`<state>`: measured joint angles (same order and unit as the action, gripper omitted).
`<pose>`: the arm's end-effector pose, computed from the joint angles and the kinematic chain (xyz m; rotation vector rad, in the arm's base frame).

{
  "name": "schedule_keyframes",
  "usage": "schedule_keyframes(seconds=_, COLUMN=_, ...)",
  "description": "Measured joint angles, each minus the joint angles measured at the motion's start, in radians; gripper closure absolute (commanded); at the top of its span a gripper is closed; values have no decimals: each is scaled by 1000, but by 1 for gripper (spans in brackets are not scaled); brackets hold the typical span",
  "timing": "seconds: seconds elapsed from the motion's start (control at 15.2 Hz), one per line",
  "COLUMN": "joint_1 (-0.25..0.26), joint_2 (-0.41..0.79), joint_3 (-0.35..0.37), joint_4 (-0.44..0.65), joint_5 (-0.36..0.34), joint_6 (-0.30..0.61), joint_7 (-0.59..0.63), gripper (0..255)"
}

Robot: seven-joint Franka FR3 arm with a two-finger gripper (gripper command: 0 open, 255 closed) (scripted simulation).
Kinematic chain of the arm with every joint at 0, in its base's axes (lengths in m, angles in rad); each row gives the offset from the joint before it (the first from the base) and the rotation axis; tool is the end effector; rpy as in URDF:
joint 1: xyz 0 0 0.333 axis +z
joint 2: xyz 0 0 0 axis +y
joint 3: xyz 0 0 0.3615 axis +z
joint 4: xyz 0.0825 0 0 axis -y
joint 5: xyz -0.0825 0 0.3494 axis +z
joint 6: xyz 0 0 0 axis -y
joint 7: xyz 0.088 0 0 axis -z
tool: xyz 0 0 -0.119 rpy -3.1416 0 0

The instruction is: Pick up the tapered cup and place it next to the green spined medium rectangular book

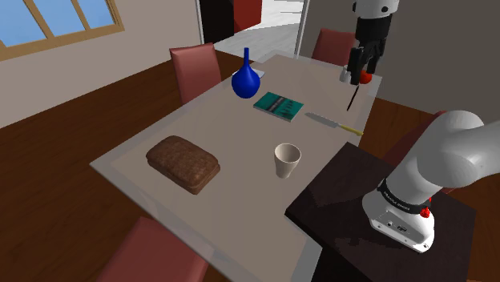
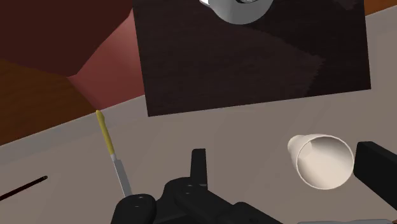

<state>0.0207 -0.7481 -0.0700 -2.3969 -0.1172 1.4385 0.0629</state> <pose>0.2300 -0.0337 0.5740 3.0482 -0.1397 -0.3218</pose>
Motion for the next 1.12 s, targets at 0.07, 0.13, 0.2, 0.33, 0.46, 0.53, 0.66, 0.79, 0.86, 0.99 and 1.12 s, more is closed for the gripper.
schedule_keyframes(seconds=0.07, joint_1=0, joint_2=0, joint_3=0, joint_4=0, joint_5=0, joint_6=0, joint_7=0, gripper=0)
schedule_keyframes(seconds=0.13, joint_1=3, joint_2=3, joint_3=4, joint_4=-13, joint_5=3, joint_6=18, joint_7=5, gripper=0)
schedule_keyframes(seconds=0.2, joint_1=8, joint_2=1, joint_3=12, joint_4=-35, joint_5=9, joint_6=39, joint_7=15, gripper=0)
schedule_keyframes(seconds=0.33, joint_1=21, joint_2=19, joint_3=33, joint_4=-69, joint_5=24, joint_6=97, joint_7=38, gripper=0)
schedule_keyframes(seconds=0.46, joint_1=36, joint_2=38, joint_3=56, joint_4=-114, joint_5=38, joint_6=166, joint_7=63, gripper=0)
schedule_keyframes(seconds=0.53, joint_1=42, joint_2=45, joint_3=65, joint_4=-139, joint_5=43, joint_6=204, joint_7=73, gripper=0)
schedule_keyframes(seconds=0.66, joint_1=59, joint_2=70, joint_3=91, joint_4=-172, joint_5=60, joint_6=268, joint_7=102, gripper=0)
schedule_keyframes(seconds=0.79, joint_1=75, joint_2=117, joint_3=118, joint_4=-187, joint_5=74, joint_6=337, joint_7=129, gripper=0)
schedule_keyframes(seconds=0.86, joint_1=81, joint_2=130, joint_3=127, joint_4=-212, joint_5=78, joint_6=379, joint_7=139, gripper=0)
schedule_keyframes(seconds=0.99, joint_1=99, joint_2=165, joint_3=156, joint_4=-247, joint_5=91, joint_6=457, joint_7=170, gripper=0)
schedule_keyframes(seconds=1.12, joint_1=115, joint_2=214, joint_3=184, joint_4=-253, joint_5=102, joint_6=519, joint_7=200, gripper=0)
